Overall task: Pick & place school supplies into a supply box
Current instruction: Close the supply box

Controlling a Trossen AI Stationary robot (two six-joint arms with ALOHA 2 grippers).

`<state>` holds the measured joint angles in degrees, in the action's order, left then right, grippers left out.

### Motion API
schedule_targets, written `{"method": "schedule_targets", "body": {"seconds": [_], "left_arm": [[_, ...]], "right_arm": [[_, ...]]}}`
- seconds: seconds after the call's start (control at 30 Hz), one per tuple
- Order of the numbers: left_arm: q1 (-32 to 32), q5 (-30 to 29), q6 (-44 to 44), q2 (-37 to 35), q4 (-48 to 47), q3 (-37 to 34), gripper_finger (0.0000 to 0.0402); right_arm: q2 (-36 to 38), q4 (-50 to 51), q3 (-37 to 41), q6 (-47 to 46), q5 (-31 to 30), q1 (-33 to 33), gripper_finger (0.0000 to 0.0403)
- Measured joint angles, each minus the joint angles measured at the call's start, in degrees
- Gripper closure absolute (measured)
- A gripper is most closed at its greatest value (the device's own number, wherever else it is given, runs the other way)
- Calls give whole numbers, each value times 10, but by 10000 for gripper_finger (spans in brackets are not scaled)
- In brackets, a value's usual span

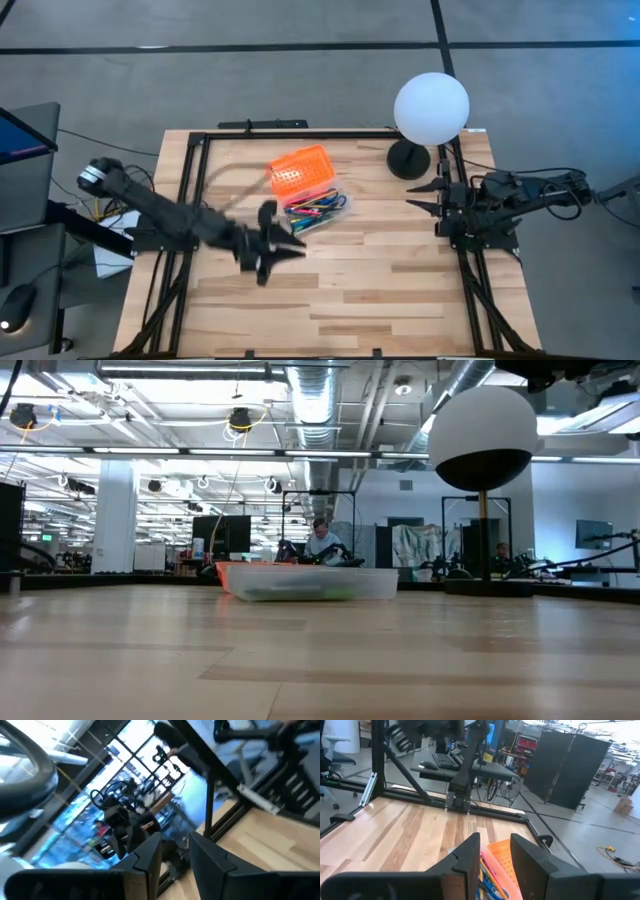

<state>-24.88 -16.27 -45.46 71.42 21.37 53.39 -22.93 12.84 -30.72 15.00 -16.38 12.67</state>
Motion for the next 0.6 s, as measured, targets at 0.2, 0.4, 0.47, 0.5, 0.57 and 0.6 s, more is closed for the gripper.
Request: {"method": "schedule_targets", "body": {"seconds": [0.2, 0.4, 0.47, 0.5, 0.57, 0.6], "left_arm": [[152, 137, 82, -65, -67, 0, 308], [280, 230, 138, -84, -108, 0, 308], [311, 236, 142, -90, -118, 0, 308], [326, 237, 146, -92, -119, 0, 308], [354, 247, 153, -100, -137, 0, 308], [369, 259, 156, -103, -140, 0, 308]], "right_arm": [[-26, -1, -1, 4, 0, 0, 301], [-59, -51, -1, 31, 0, -1, 301], [-73, -81, -1, 53, 0, -1, 301], [-81, -96, -1, 65, 0, -1, 301], [-94, -117, -1, 87, 0, -1, 301], [-100, -123, -1, 96, 0, -4, 301]]}}
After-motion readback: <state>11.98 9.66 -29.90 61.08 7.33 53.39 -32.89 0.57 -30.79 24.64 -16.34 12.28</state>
